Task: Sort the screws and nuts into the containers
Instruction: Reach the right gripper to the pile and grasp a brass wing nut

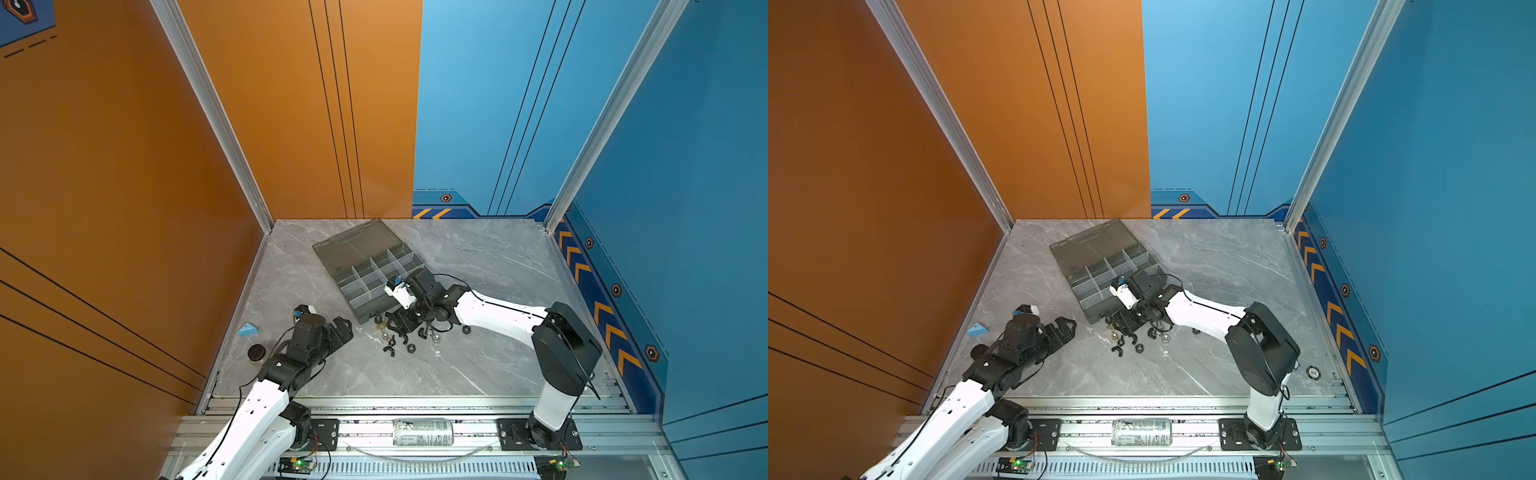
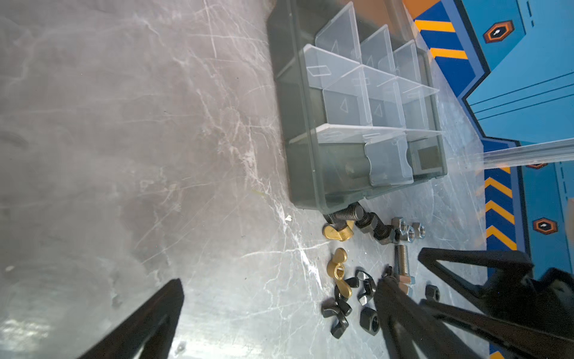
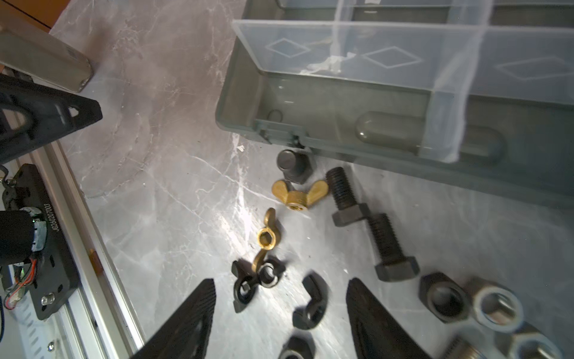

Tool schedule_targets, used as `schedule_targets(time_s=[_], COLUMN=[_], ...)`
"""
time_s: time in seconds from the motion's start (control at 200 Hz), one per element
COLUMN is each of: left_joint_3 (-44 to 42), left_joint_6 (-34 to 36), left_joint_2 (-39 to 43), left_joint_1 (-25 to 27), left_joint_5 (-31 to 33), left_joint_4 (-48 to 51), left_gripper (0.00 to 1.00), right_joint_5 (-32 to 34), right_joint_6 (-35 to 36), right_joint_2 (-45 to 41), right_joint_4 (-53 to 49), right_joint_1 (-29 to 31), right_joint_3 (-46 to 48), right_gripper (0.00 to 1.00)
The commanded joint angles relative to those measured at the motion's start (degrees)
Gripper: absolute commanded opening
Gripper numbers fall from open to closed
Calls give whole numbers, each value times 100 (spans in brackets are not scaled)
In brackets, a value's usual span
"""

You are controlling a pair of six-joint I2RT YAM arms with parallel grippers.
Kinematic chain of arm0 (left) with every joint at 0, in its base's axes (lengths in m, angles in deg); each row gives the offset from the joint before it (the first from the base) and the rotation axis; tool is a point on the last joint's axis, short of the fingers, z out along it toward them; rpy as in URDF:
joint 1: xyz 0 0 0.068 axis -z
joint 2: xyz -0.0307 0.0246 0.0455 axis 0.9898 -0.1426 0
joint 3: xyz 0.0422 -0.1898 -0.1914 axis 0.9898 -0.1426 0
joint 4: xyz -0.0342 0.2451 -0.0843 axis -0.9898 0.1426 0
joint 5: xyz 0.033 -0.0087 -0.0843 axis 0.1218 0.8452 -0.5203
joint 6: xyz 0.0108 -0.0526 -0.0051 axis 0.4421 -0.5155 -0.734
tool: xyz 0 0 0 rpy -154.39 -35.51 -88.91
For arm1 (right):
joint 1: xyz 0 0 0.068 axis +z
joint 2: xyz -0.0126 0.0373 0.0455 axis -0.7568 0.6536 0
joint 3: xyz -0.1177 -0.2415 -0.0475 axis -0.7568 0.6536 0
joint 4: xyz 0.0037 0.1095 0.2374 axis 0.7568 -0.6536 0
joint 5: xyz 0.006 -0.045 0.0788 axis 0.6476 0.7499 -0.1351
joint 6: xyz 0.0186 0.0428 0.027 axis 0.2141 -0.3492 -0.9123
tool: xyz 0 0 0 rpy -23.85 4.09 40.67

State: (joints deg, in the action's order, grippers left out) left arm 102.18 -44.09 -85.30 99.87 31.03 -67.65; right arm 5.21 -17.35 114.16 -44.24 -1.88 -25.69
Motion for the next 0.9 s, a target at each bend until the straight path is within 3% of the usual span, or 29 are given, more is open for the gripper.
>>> schedule_targets(time_s=[0.0,0.395,0.896], left_joint_3=[-95,-154,-180], left_joint_6=[-9,191,213], left_joint_2=[155,-289,-529], left_joint_1=[-165,-255,-273], left_joint_5=[-383,-682,-690], left_joint_4=[231,-228,-392], left_gripper=[98,98,98], right_joint_5=[205,498,924], right_joint_6=[-121,-221,-312], right_joint_2=[272,970,1385], right_joint_4=[-232,-697,-1078], right_joint_1=[137,486,652], right_joint_3=[-298,-974,-1191], right_gripper=[64,47,37])
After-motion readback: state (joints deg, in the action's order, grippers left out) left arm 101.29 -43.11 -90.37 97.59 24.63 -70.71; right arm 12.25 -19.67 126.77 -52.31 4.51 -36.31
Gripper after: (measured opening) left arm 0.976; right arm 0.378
